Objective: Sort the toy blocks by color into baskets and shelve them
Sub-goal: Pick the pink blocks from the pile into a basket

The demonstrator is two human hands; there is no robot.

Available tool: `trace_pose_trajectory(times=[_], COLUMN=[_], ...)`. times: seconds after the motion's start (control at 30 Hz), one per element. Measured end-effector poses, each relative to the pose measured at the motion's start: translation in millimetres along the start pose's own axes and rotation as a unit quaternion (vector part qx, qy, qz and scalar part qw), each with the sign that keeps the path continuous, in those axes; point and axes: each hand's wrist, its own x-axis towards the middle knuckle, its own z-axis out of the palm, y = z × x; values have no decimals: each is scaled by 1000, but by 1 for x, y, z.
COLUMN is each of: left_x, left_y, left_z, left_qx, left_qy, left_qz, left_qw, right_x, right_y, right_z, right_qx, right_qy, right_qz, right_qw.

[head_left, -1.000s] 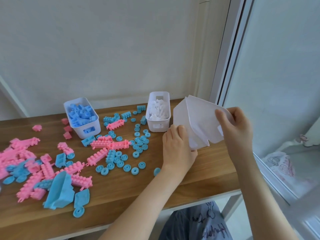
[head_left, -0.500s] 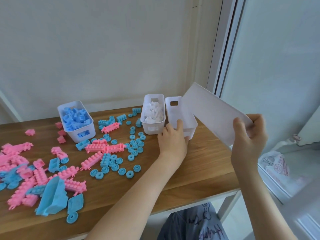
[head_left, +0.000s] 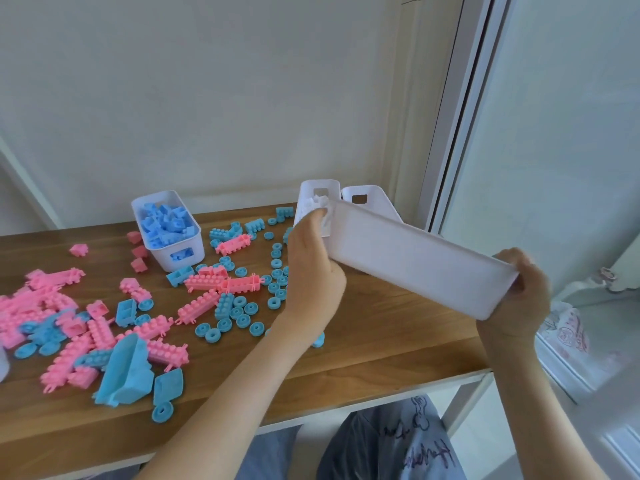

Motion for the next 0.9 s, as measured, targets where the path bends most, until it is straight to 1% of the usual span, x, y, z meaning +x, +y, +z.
trace_pose_trajectory(times=[0.07, 0.13, 0.23, 0.3, 0.33, 0.43, 0.6, 0.67, 0.73, 0.83, 0.9], left_x=[2, 2, -1, -7, -9, -19, -23, -24, -26, -26, -24], left_y=[-8, -15, -15, -7, -3, 9, 27, 33, 35, 37, 39], left_z=[-9, -15, -18, -15, -11, 8, 33, 39, 43, 46, 46], left_qx=[-3, -1, 8, 19, 41, 134, 164, 160, 164, 171, 177], left_qy=[17, 20, 29, -1, -26, -109, -184, -201, -205, -201, -212], left_qz=[67, 117, 142, 155, 177, 237, 252, 261, 261, 252, 246], left_qw=[998, 993, 989, 988, 983, 956, 936, 930, 929, 931, 929], right_x=[0, 1, 2, -1, -4, -10, -8, -6, -3, 3, 7], right_y=[8, 15, 18, 20, 21, 24, 19, 14, 10, -3, -9], right_z=[-4, -9, -8, -1, 3, 8, 2, -4, -9, -12, -9], right_qx=[-8, -20, -53, -87, -111, -143, -209, -265, -333, -450, -520], right_qy=[-11, -19, -42, -70, -85, -99, -101, -100, -118, -173, -199], right_qz=[28, 27, 16, 14, 13, 1, -40, -46, -26, 18, 23], right_qw=[1000, 999, 998, 994, 990, 985, 972, 958, 935, 876, 830])
